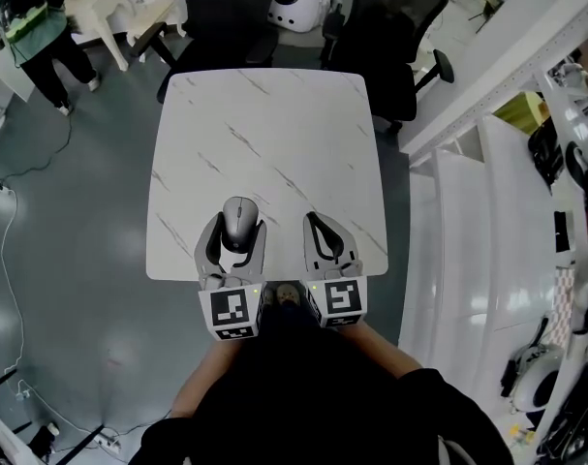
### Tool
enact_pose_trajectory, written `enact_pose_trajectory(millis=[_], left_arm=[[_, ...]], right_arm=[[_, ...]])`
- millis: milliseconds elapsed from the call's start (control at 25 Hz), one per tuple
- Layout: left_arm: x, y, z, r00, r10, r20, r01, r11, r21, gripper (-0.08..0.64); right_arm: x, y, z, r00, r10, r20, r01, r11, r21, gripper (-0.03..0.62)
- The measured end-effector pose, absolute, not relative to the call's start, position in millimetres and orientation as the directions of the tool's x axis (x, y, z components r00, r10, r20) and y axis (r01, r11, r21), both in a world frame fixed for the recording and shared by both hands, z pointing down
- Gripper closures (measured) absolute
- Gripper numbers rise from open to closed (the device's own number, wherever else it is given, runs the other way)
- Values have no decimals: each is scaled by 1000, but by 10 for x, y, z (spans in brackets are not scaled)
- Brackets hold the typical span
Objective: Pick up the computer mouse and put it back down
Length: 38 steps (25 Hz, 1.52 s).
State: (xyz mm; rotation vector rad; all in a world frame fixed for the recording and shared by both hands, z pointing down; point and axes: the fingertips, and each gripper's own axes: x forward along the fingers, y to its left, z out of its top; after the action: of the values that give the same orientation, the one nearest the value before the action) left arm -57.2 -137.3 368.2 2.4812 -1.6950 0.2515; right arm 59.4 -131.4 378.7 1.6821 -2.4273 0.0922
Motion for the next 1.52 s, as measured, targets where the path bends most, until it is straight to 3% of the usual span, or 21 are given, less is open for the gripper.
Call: enact_pose_trajectory(millis=[840,1520], left_arm=[[-505,-1468,3778,377,-898,228,-919,-393,-23,265],[-376,-1511,4783,393,-826,403,-906,-423,16,265]], right_arm=[[631,-1394,3964,-331,-916,226,-937,347,34,572],[634,-1458,4719,-332,-876,351,-936,352,-9,572]])
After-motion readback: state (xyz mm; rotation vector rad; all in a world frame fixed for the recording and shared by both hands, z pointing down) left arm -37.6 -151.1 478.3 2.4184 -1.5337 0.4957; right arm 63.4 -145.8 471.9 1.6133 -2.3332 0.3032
